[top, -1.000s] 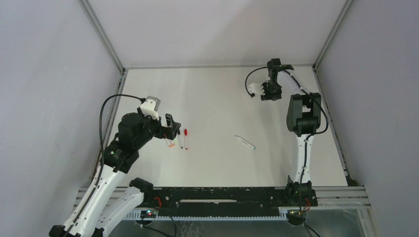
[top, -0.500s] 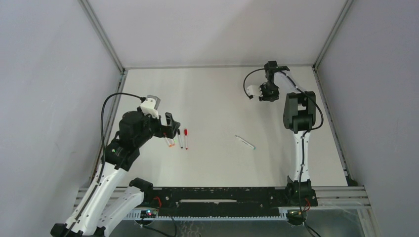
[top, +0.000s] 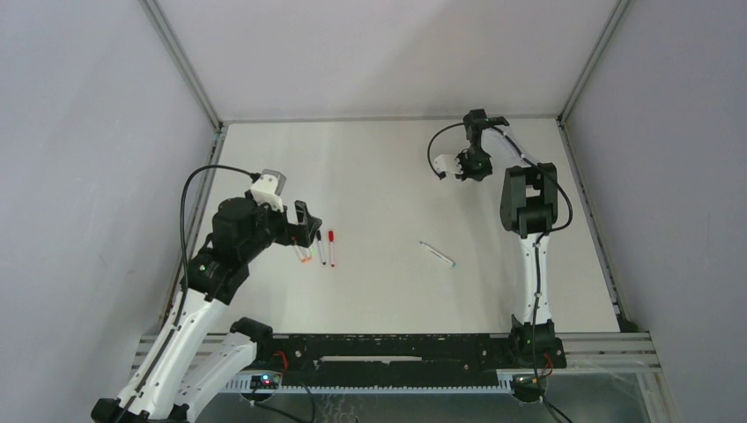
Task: Insert the pens into the pen caps
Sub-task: Move the pen cap to the center of the board.
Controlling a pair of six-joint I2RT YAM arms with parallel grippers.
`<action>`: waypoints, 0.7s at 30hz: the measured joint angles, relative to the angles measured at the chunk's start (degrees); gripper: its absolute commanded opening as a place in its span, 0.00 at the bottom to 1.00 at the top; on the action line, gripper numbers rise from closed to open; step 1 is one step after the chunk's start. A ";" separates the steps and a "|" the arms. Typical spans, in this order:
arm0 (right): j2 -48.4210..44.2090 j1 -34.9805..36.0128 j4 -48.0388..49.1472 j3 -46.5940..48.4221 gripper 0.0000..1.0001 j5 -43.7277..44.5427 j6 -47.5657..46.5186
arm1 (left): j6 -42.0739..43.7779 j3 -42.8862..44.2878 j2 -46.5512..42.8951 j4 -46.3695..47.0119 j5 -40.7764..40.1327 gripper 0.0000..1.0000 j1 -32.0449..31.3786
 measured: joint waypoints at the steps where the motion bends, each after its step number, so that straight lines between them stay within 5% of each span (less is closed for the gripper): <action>1: -0.07 0.24 0.00 -0.11 0.02 0.00 0.28 | -0.02 0.00 0.00 0.00 0.04 1.00 0.00; 11: -8.35 7.45 1.11 -12.35 0.00 -6.51 12.41 | -0.02 0.00 -0.70 0.00 0.02 1.00 0.02; 21: -20.39 21.68 7.61 -23.26 0.00 -13.53 35.80 | -0.02 0.00 -3.19 0.00 -0.35 1.00 0.02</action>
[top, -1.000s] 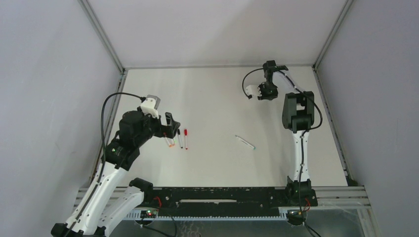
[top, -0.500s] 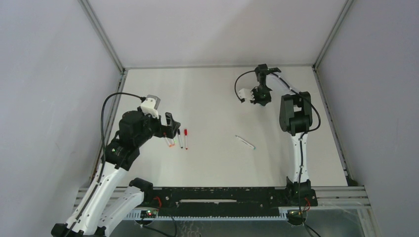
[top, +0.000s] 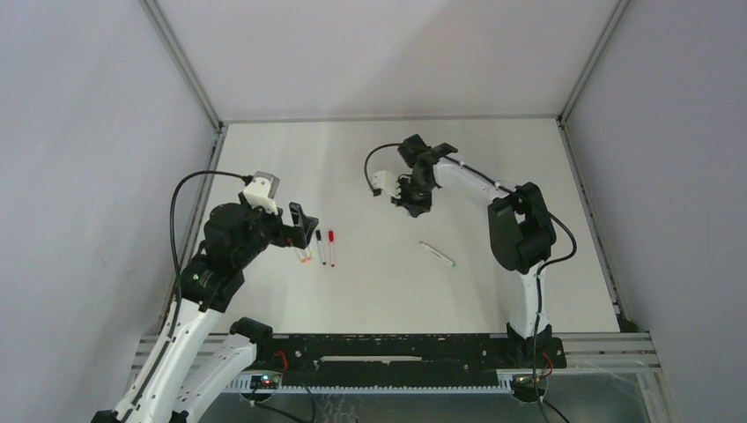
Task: Insert the pens into the pen caps
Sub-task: Move the pen cap to the center of the board.
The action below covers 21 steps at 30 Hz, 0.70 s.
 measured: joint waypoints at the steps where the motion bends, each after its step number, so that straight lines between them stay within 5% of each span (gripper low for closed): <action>1: -0.17 1.62 0.90 0.00 0.00 0.31 3.93 | 0.00 0.00 -0.31 0.00 -0.17 1.00 0.02; 11: -0.26 11.82 10.36 -8.13 0.00 4.96 35.85 | 0.00 -1.68 -3.89 0.28 -1.66 1.00 0.57; 15: -3.48 14.34 15.80 -14.88 0.11 8.39 44.39 | 0.00 -1.75 -3.89 0.26 -2.03 1.00 0.79; 21: -4.26 16.74 19.21 -17.07 0.43 11.61 50.29 | 0.00 -1.75 -3.96 0.28 -2.89 1.00 1.14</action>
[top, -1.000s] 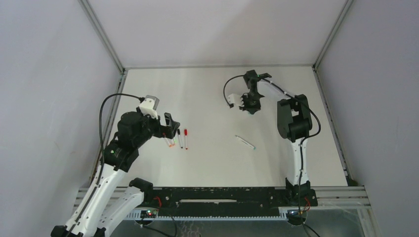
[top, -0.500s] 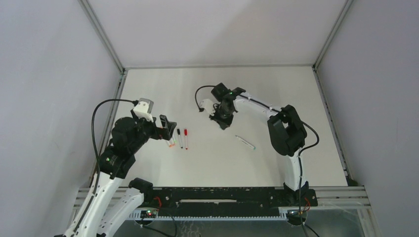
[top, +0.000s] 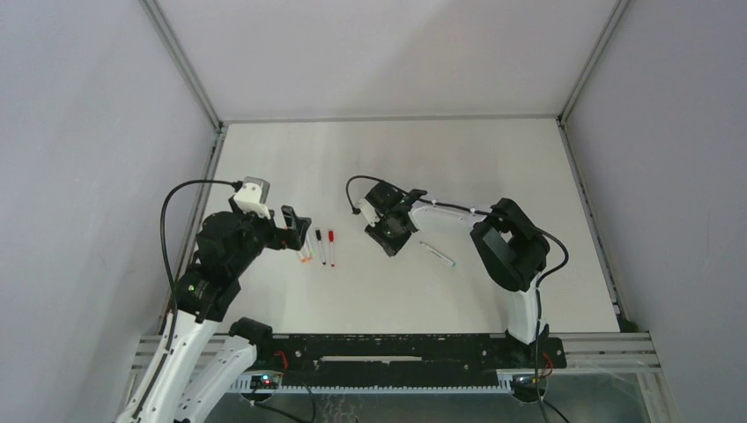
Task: Insert the pens into the pen caps
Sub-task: Move the pen cap to the center of the board, then pick up the pen from the center of the board.
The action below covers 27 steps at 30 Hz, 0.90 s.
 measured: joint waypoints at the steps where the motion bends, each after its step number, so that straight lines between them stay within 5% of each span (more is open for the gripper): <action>1: 0.00 0.20 0.20 -0.13 0.45 0.09 0.52 | 0.00 0.00 0.00 0.00 -0.02 1.00 0.04; 10: -1.64 0.24 0.42 -0.33 0.54 0.48 -0.04 | 0.00 0.00 -0.09 0.00 -0.11 1.00 0.26; 19: -21.33 -1.40 0.37 -4.07 0.52 -1.79 -8.37 | 0.02 -0.13 -2.12 0.59 0.00 1.00 0.33; 25: -34.73 -13.40 -0.07 -6.99 0.54 -13.99 -11.67 | 0.04 -0.15 -3.78 1.68 -0.07 1.00 0.50; 27: -38.80 -17.31 0.20 -8.24 0.64 -16.79 -12.04 | 0.04 -0.13 -3.87 1.88 -0.15 1.00 0.59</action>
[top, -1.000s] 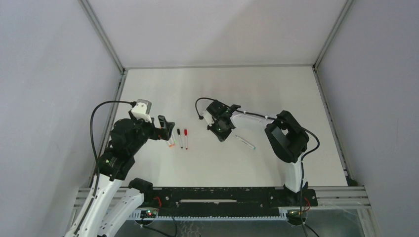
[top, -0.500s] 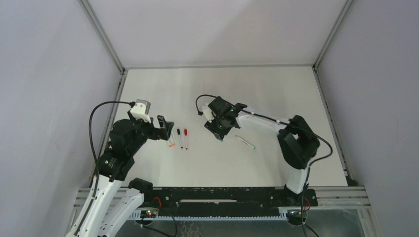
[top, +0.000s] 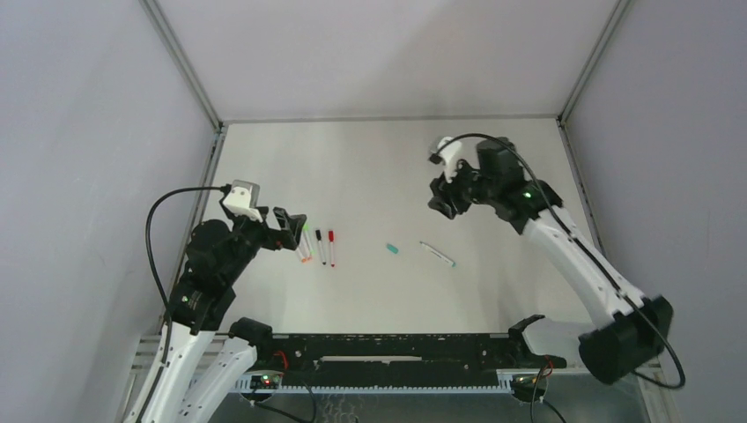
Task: Insert the pens into the pen caps
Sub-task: Pick up the pen from the center of the board.
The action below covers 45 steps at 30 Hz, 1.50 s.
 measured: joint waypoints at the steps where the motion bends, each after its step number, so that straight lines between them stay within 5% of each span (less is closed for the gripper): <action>1: -2.95 -2.38 0.15 -0.94 0.76 -1.20 -0.68 | 0.00 -0.02 0.02 0.04 -0.13 1.00 0.04; 3: -6.71 -3.82 0.13 -1.73 0.98 -2.69 -1.86 | 0.00 -0.15 0.00 0.22 -0.39 1.00 0.15; 5: -8.76 -4.11 0.24 -1.77 1.00 -4.35 -2.82 | 0.00 -0.68 -0.02 0.42 -0.76 1.00 0.24; 14: 3.72 -4.52 -2.91 -5.77 0.77 -14.40 -3.93 | 0.02 -1.07 -0.59 0.26 -1.44 1.00 0.37; 17: 7.10 -4.52 -3.19 -9.94 0.65 -12.02 -3.15 | 0.00 -1.07 -0.63 0.28 -1.44 1.00 0.37; 29: 17.81 -1.62 -1.27 -10.58 0.49 5.35 -2.71 | 0.02 -1.07 -0.61 0.28 -1.42 1.00 0.37; 45: 25.70 0.55 -2.93 -9.03 0.31 8.87 -2.47 | 0.02 -1.07 -0.26 0.26 -1.42 1.00 0.42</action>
